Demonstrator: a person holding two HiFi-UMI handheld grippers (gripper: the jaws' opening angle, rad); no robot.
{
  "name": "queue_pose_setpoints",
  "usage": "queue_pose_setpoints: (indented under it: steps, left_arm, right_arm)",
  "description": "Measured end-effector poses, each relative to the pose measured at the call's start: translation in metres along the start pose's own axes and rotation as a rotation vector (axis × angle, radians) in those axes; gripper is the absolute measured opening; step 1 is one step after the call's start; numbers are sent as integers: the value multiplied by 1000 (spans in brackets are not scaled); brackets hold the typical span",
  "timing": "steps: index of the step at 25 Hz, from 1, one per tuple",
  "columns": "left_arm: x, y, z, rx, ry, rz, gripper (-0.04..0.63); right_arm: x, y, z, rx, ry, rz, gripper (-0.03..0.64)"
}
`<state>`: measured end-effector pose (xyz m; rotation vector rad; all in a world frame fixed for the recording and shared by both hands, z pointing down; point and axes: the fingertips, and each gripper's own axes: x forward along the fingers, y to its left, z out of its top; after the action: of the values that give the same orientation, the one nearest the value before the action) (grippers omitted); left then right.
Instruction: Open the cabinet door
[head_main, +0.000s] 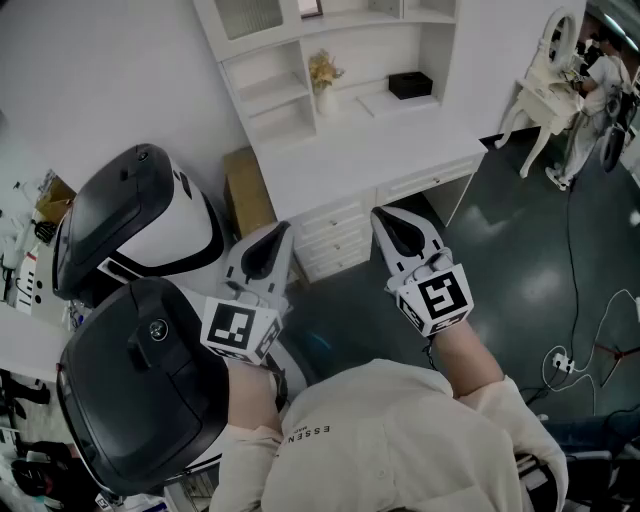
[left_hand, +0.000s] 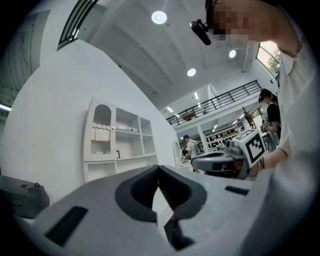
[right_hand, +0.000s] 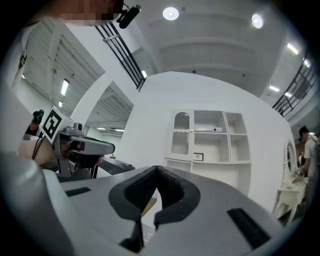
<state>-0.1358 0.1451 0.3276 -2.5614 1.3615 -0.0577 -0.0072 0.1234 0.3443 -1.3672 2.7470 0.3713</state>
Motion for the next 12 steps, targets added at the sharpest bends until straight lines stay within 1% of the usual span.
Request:
queue_pose_setpoints:
  steps: [8,12]
  left_arm:
    - [-4,-4,-7,-9,24,5,2]
    - [-4,-3,-10,-22,28,7,2]
  right_arm:
    - [-5,4,-3,9,11,9,15]
    - [-6,0,-8,34,22,-14,15]
